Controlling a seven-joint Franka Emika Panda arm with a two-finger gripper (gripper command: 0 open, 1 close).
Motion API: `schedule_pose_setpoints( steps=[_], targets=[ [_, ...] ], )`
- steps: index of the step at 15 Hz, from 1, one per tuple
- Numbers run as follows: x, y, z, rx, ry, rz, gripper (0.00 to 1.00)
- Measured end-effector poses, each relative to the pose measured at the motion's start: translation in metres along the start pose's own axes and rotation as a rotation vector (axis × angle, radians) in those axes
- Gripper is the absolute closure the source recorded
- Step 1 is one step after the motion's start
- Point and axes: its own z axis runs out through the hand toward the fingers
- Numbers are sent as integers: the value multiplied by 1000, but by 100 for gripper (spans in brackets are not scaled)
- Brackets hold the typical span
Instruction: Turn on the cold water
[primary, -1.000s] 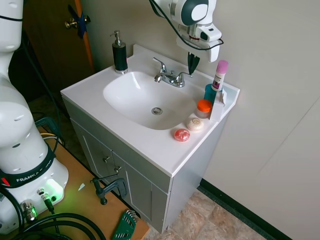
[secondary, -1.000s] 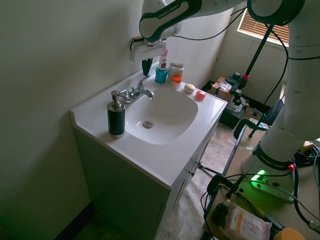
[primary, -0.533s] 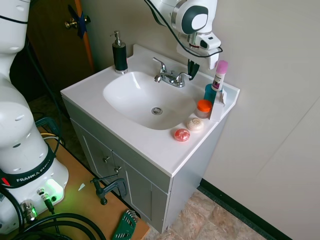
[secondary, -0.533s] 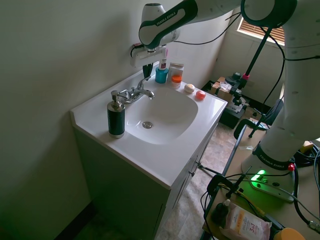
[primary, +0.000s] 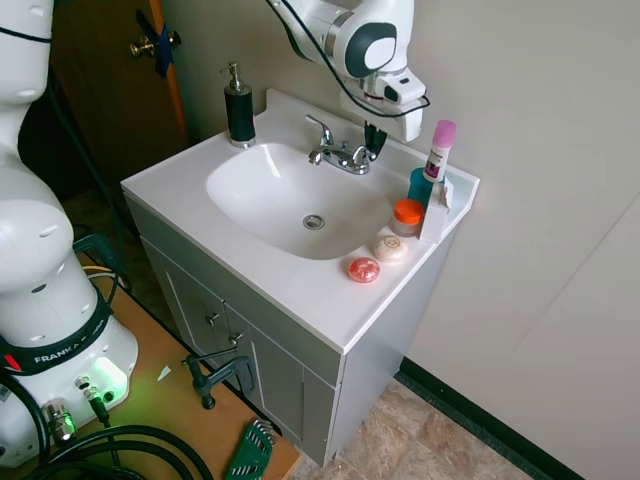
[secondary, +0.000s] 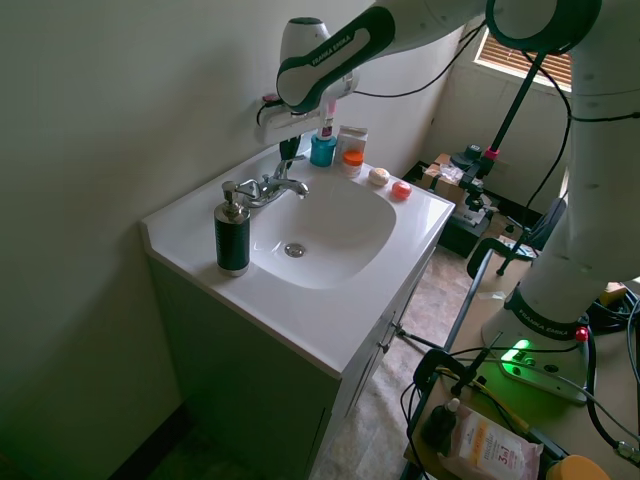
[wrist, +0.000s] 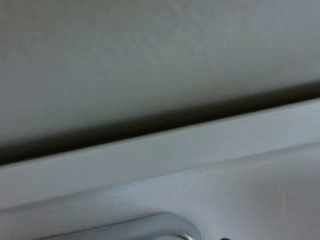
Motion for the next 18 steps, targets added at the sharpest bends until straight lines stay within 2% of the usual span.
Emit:
schedule_pose_setpoints(
  steps=[3, 8, 9, 13, 18],
  targets=[
    [-15, 33, 3, -29, -26, 16, 100],
    [-41, 70, -10, -1, -24, 13, 100],
    [-45, 79, -13, -2, -28, 12, 0],
    [-61, 111, -31, 7, -42, -25, 0],
    [-69, 114, -40, 19, -39, -45, 0]
  ],
)
